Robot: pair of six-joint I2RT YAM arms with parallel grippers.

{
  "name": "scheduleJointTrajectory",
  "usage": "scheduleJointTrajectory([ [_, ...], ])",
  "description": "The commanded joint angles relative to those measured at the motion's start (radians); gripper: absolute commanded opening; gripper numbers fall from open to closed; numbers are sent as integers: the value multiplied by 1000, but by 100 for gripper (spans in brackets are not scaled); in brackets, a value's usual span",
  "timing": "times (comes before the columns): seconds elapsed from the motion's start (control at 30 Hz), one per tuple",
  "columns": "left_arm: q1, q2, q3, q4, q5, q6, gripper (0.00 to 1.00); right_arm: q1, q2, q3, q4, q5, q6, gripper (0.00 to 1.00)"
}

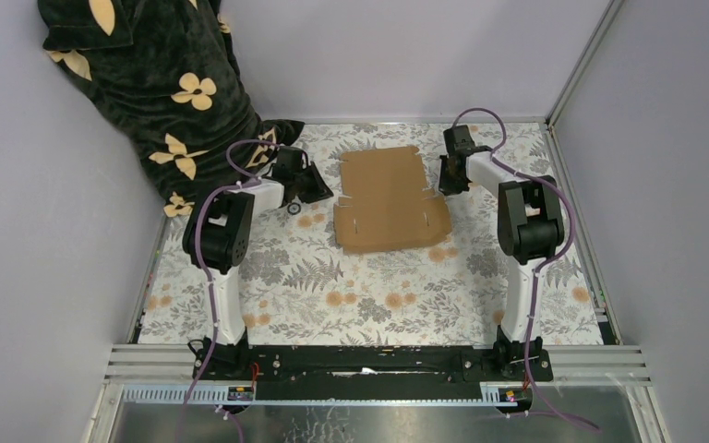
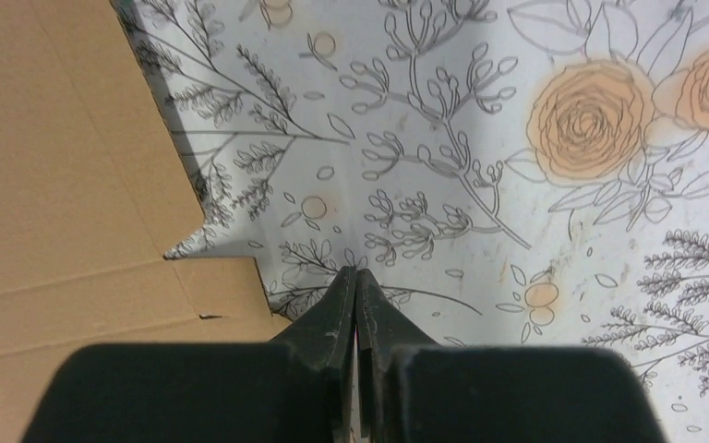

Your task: Fold the paper box

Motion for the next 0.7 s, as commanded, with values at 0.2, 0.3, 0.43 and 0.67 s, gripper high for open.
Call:
scheduleJointTrajectory([
  [0.2,-5,80,96,-19,14,29,23,-7,56,157,11,-64,-39,5],
  [0.3,-10,87,109,-47,14,43,16,-8,67,165,7,-69,-43,4],
  [0.43,-15,90,124,-120,-8,67,0,-8,77,172,-5,-49,-48,4],
  [0.67,-42,67,105,-181,-36,97,0,-8,93,185,-27,-46,-47,3],
])
